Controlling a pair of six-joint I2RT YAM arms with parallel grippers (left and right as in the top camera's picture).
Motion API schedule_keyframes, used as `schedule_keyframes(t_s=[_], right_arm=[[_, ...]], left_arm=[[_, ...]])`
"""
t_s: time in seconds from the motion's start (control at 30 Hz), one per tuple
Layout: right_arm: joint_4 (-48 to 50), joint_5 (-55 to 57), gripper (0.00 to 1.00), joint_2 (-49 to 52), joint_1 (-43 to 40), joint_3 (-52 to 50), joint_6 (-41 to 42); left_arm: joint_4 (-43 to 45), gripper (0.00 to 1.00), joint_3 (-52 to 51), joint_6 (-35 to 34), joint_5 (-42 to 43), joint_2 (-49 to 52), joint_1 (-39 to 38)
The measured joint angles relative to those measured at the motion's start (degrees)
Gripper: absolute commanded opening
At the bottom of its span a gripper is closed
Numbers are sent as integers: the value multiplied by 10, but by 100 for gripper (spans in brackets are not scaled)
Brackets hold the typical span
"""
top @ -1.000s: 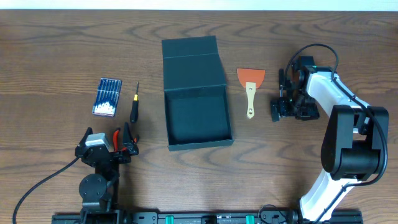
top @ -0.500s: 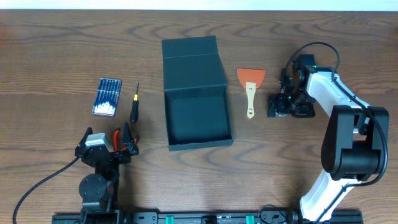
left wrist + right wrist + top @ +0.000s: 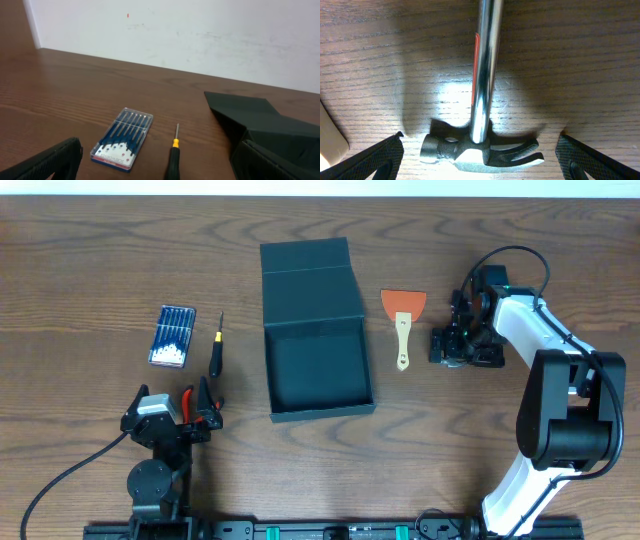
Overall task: Pack container
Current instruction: 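Lower the right gripper and close it on the hammer head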
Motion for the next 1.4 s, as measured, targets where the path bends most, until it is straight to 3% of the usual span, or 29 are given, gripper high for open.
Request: schedule_keyframes(t_s=[1.3,1.4], right_arm=[[12,20,99,-5,0,-12,-16],[12,20,95,-5,0,-12,-16]], left_arm=[[0,99,0,0,0,0,0],[0,99,0,0,0,0,0]])
